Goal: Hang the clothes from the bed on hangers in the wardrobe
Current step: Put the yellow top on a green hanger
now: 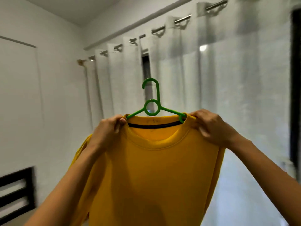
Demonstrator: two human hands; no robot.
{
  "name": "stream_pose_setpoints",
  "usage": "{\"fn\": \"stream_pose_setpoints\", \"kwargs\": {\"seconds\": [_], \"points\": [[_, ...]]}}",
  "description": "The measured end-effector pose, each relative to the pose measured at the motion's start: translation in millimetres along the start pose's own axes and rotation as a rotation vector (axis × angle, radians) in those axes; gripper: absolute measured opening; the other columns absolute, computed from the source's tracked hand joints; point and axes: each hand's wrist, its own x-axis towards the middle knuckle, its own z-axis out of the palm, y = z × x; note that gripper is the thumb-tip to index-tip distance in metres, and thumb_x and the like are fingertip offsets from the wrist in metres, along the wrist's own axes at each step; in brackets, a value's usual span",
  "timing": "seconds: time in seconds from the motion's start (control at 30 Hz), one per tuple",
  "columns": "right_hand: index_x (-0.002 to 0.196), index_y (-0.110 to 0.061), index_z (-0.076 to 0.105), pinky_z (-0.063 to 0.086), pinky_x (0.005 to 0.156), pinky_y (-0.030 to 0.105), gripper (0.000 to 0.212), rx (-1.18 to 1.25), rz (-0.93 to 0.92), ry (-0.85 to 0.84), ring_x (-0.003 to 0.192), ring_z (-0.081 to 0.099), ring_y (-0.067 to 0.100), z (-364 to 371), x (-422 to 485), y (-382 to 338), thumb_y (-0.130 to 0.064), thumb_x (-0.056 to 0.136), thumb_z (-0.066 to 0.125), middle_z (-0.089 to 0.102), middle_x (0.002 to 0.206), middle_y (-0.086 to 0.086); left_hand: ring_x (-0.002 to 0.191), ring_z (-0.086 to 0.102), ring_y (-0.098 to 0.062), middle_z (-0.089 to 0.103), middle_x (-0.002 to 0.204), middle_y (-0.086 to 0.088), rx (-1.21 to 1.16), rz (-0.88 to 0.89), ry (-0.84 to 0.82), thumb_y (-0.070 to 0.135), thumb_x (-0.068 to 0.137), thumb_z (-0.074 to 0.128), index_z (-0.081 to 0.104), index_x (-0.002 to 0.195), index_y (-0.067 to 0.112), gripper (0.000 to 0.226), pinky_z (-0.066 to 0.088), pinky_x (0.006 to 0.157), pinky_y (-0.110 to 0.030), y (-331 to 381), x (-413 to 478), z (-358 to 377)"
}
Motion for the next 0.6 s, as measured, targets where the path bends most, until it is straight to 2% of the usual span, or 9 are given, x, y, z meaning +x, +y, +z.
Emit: {"fn": "stream_pose_setpoints", "kwargs": {"seconds": [0.1, 0.17, 0.27, 0.33, 0.43, 0.53, 0.6], "points": [[0.110, -0.002, 0.060, 0.057, 0.071, 0.039, 0.034, -0.281, 0.084, 0.071, 0.081, 0.065, 0.034, -68.3, -58.3, 41.5, -0.011, 0.082, 0.043, 0.063, 0.096, 0.015, 0.080, 0.063, -0.034, 0.068, 0.084, -0.014, -0.200, 0.137, -0.047, 0.040, 0.088, 0.034, 0.063, 0.091, 0.014, 0.040, 0.040, 0.061, -0.036, 72.1, 26.6, 72.6], [0.110, -0.004, 0.060, 0.058, 0.062, 0.038, 0.035, -0.476, 0.114, 0.092, 0.076, 0.066, 0.034, -116.0, -93.4, 65.7, -0.017, 0.084, 0.039, 0.063, 0.095, 0.014, 0.076, 0.061, -0.032, 0.060, 0.072, -0.003, -0.309, 0.196, -0.080, 0.045, 0.089, 0.032, 0.056, 0.083, 0.026, 0.031, 0.040, 0.060, -0.036, 125.4, 43.3, 117.8], [0.113, -0.004, 0.060, 0.056, 0.050, 0.037, 0.041, -0.727, 0.203, 0.091, 0.065, 0.066, 0.033, -191.4, -143.3, 101.0, -0.029, 0.088, 0.039, 0.058, 0.103, 0.016, 0.070, 0.054, -0.030, 0.050, 0.068, 0.003, -0.453, 0.288, -0.089, 0.048, 0.089, 0.029, 0.040, 0.073, 0.035, 0.024, 0.040, 0.059, -0.038, 214.3, 65.1, 186.8], [0.110, -0.006, 0.061, 0.053, 0.045, 0.035, 0.044, -0.876, 0.251, 0.081, 0.060, 0.064, 0.030, -243.5, -175.0, 121.7, -0.039, 0.091, 0.039, 0.057, 0.104, 0.015, 0.069, 0.048, -0.026, 0.046, 0.067, 0.006, -0.557, 0.341, -0.084, 0.048, 0.090, 0.028, 0.037, 0.068, 0.036, 0.026, 0.037, 0.059, -0.036, 279.5, 77.6, 228.4], [0.097, -0.014, 0.063, 0.044, 0.041, 0.028, 0.049, -1.076, 0.319, 0.033, 0.056, 0.062, 0.027, -318.7, -217.6, 142.4, -0.049, 0.096, 0.030, 0.065, 0.081, 0.006, 0.070, 0.052, -0.026, 0.047, 0.066, 0.010, -0.719, 0.418, -0.090, 0.049, 0.092, 0.030, 0.043, 0.072, 0.035, 0.027, 0.042, 0.060, -0.038, 374.8, 90.9, 281.7], [0.087, -0.020, 0.060, 0.035, 0.043, 0.024, 0.042, -1.250, 0.451, 0.036, 0.053, 0.061, 0.026, -383.3, -254.3, 151.6, -0.052, 0.094, 0.034, 0.065, 0.069, 0.001, 0.070, 0.055, -0.027, 0.052, 0.068, 0.006, -0.876, 0.487, -0.115, 0.052, 0.090, 0.027, 0.048, 0.079, 0.031, 0.032, 0.045, 0.060, -0.040, 470.2, 96.8, 323.9], [0.084, -0.020, 0.060, 0.024, 0.043, 0.018, 0.040, -1.343, 0.513, 0.027, 0.051, 0.061, 0.025, -419.7, -273.9, 157.9, -0.051, 0.092, 0.036, 0.065, 0.066, 0.000, 0.068, 0.054, -0.026, 0.056, 0.069, 0.001, -0.958, 0.528, -0.117, 0.050, 0.093, 0.030, 0.055, 0.083, 0.022, 0.038, 0.045, 0.059, -0.041, 532.7, 101.7, 348.5]]}}
